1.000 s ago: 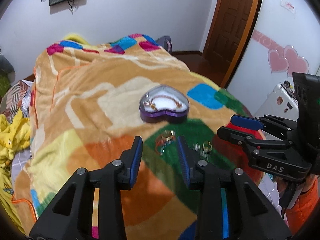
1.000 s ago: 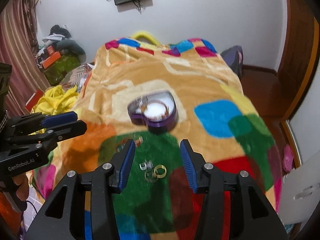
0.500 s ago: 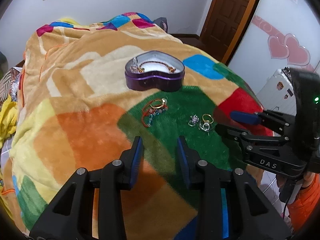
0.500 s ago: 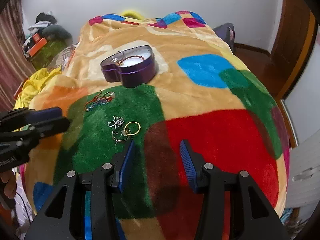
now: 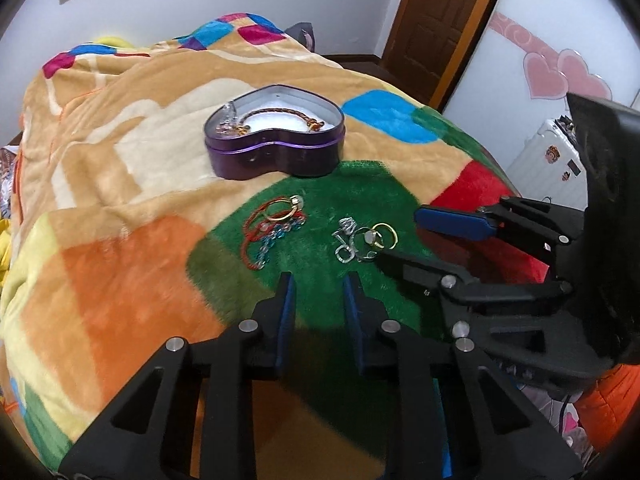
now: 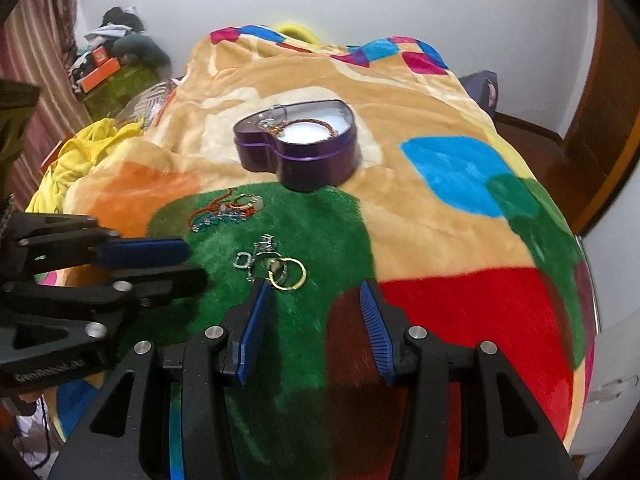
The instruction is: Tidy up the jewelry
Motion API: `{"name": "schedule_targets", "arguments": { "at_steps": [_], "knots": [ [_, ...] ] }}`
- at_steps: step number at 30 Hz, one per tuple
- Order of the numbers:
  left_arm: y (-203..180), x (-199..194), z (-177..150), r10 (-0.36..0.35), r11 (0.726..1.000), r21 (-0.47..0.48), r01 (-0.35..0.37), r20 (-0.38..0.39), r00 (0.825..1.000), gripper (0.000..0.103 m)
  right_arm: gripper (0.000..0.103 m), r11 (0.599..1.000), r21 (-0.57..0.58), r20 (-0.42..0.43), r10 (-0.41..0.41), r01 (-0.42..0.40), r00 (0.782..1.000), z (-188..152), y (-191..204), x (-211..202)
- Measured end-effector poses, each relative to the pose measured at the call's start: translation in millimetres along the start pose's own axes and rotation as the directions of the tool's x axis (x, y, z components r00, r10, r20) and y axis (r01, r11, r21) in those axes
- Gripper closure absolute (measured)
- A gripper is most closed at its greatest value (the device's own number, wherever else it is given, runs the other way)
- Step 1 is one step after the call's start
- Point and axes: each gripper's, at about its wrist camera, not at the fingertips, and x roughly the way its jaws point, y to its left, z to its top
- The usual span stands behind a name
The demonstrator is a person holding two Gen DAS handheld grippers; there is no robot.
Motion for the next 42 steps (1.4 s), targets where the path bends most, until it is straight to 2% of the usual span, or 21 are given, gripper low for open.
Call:
{"name": "schedule_targets", "arguments": {
  "at_steps": [1,5,10,15,27,28,29,30,35,40,42],
  "knots": [
    [0,2,2,-0.003,1.0,0.002,0.003,-0.004,1.0,0.084,0.06,1.0,-0.01,0.001,0.005,-0.005,1.0,1,1,1],
    [1,8,6,-0.019,1.0,0.002,0.019,-0.009,1.0,0.084,0.07,0.999,-0.04,0.003,0.022,-0.022,1.0,4,3,5],
    [1,9,6,-0.022,1.0,-0.001,0.022,-0.006,1.0,0.084,0.093,0.997,-0.059,0.007,0.054,-0.053,0.999,6,1,9],
    [3,10,7,-0.032,0.999,-0.008,0.032,-0.009,0.999,0.084,0.098,0.997,-0.025,0.017,0.074,-0.073,0.997,7,-5,8],
    [-9,21,16,-0.034,0.998,0.045,0.035,-0.014,0.999,0.084,0.097,0.993,0.083,0.004,0.083,-0.083,0.997,6,-25,-10],
    [-9,21,16,-0.033,0.998,0.046,0.033,-0.012,0.999,0.087,0.096,0.993,0.087,0.005,0.085,-0.085,0.996,7,-26,-11],
    [-9,20,16,-0.031,0.998,0.046,0.032,-0.007,0.999,0.093,0.096,0.991,0.093,0.008,0.091,-0.091,0.996,8,-26,-13],
    [-9,19,15,-0.031,0.998,0.047,0.032,-0.006,0.999,0.095,0.095,0.991,0.095,0.01,0.096,-0.097,0.995,9,-27,-13],
    [-6,10,11,-0.026,0.999,0.034,0.026,0.01,1.0,0.095,0.091,0.989,0.081,0.013,0.121,-0.122,0.993,14,-18,-11],
    [3,-1,3,-0.007,1.0,0.017,0.006,0.028,1.0,0.095,0.075,0.988,0.056,0.001,0.142,-0.142,0.99,22,-8,-1],
    [8,-4,0,0.004,1.0,0.008,-0.004,0.03,1.0,0.095,0.075,0.989,0.046,-0.002,0.138,-0.138,0.99,24,-5,4]
  ]
}}
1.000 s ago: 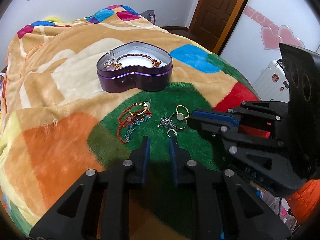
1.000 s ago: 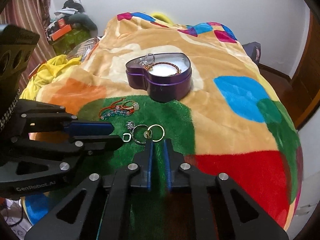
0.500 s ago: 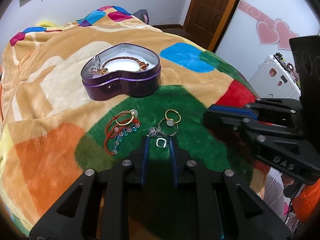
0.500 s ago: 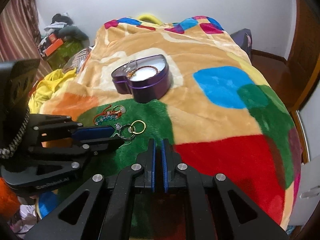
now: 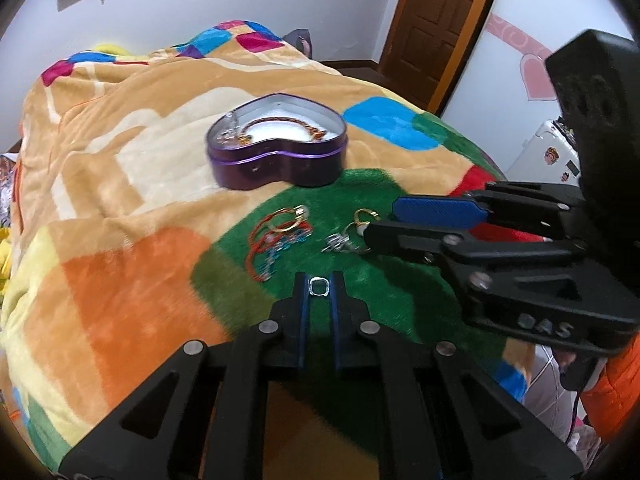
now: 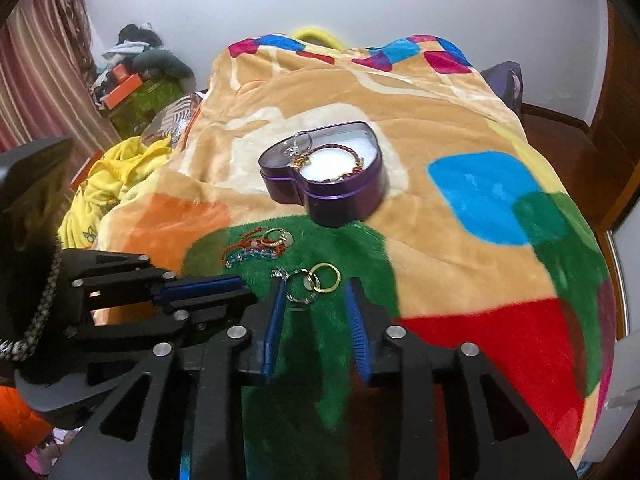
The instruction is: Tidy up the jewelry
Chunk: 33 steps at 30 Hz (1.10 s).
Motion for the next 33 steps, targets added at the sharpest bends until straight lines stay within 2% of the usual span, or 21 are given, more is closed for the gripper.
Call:
{"name": "schedule_targets", "arguments": {
  "at_steps": [5,8,10,16,24,33],
  "knots": [
    [9,-4,-4,-0.004,1.0,-0.028,0.004,0.007,1.0,0.095,0.075,0.999,-0.014,-0.03,-0.037,0.037,0.999,-1,0,18],
    [10,-4,-4,-0.007,1.0,-0.03,0.007,0.011,1.0,0.095,0.076,0.999,-0.03,-0.016,-0.039,0.038,0.999,-2,0,18],
    [9,-4,-3,-0.006,1.0,-0.029,0.006,0.013,1.0,0.095,0.083,0.998,-0.041,-0.013,-0.041,0.041,0.999,-2,1,17],
    [7,-10,1,-0.003,1.0,-0.03,0.004,0.032,0.999,0.095,0.083,0.998,-0.047,0.003,-0.044,0.044,0.999,-1,4,11],
    [11,-30,18,0.019,0.999,-0.041,-0.015,0.095,0.995,0.095,0.083,0.998,-0.032,0.075,-0.052,0.055,0.996,10,5,-14],
    [23,-55,45,0.05,0.998,-0.057,-0.04,0.187,0.981,0.095,0.083,0.998,-0.004,0.175,-0.055,0.056,0.983,32,5,-37]
  ]
}}
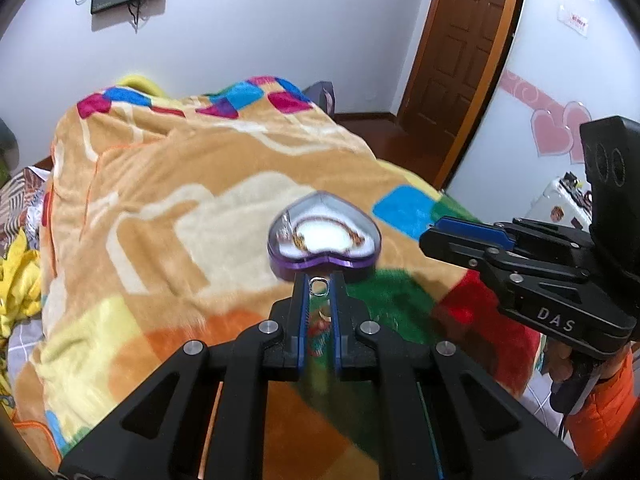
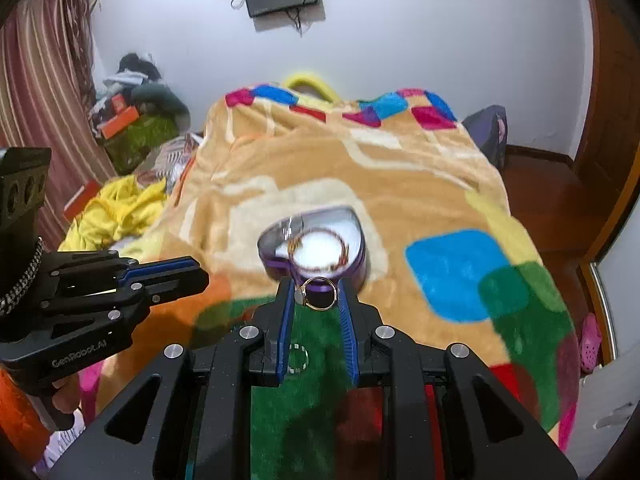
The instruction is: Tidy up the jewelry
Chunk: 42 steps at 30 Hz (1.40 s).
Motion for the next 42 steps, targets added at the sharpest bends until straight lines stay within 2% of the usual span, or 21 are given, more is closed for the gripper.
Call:
{"name": "schedule_targets", "arguments": {
  "at_steps": [8,15,32,42],
  "knots": [
    [1,0,18,0.001,1.0,0.011,-0.002,0.045,0.999,0.095,0.083,1.0,0.019,0.072,0.003,-0.005,0.997,22,-2,-6],
    [1,13,28,-0.007,1.0,0.019,0.006,0.046,0.999,0.095,0.083,0.999,0.038,0.088,0.008,-0.012,0.996,32,-7,2],
    [13,69,28,-0.035,0.999,-0.01,0.035,-0.054,0.998,0.095,0.083,0.997,0.049,-0.03,0.054,-0.053,0.998,35,-17,46],
    [12,79,32,-0.051,0.999,-0.003,0.051,-0.075,0.996,0.095,0.083,0.997,0.05,-0.063,0.064,-0.061,0.996,36,-22,56]
  ]
}}
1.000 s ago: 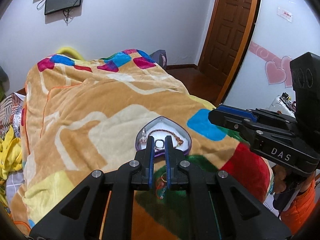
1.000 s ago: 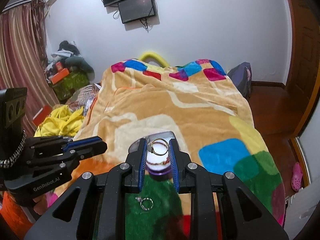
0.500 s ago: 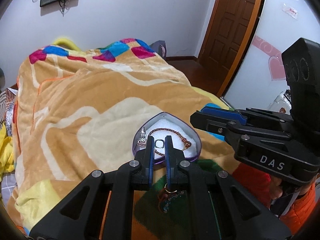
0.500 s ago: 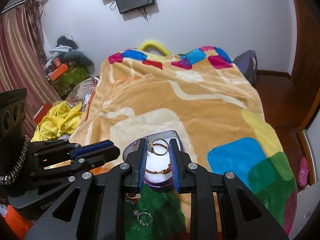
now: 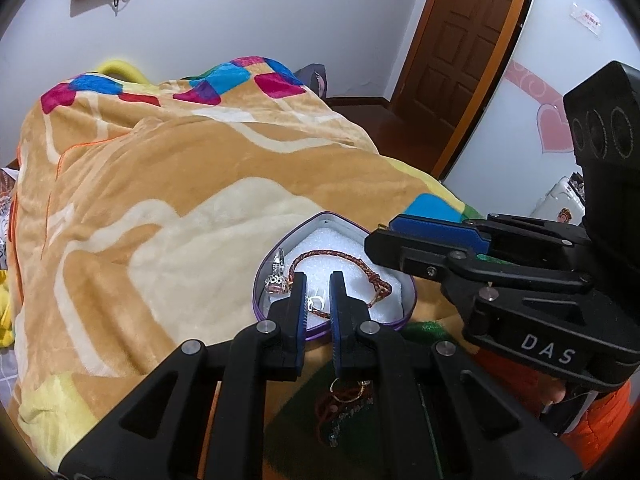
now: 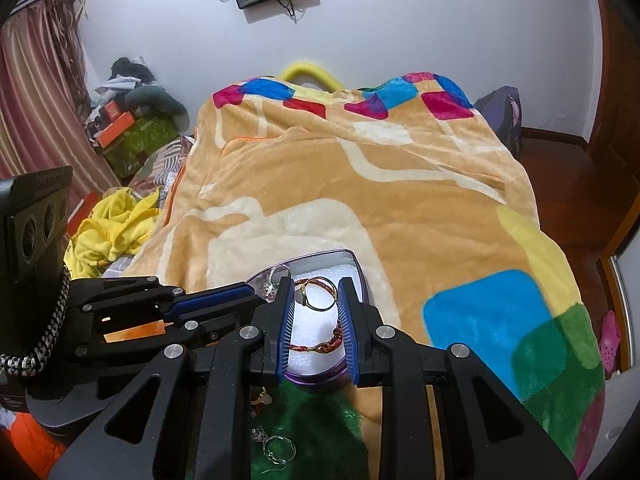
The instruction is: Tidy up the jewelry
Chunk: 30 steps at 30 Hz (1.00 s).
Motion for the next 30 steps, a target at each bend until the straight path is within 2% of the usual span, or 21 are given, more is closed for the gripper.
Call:
{"name": "schedule_targets", "arguments": {
  "at_steps": [8,13,15,30],
  "knots": [
    [1,-5,1,0.003,1.0,-0.007,-0.003,0.006,1.0,0.095,0.082,1.0,-0.003,-0.025,0.001,-0.001,1.0,2,1,4],
    [1,-17,1,0.007,1.0,-0.012,-0.007,0.018,1.0,0.094,0.07,1.0,0.001,-0.011,-0.008,0.008,1.0,2,2,-4],
    [1,-25,2,0.011,1.0,-0.015,-0.011,0.03,0.999,0.093,0.069,1.0,-0.004,0.002,-0.018,0.018,1.0,2,4,-9],
    [-8,-84,-5,0.05,0.999,-0.009,-0.05,0.098,0.994,0.081,0.069,0.996,-0.041,0.072,-0.077,0.08,0.994,-6,23,-55]
  ]
}}
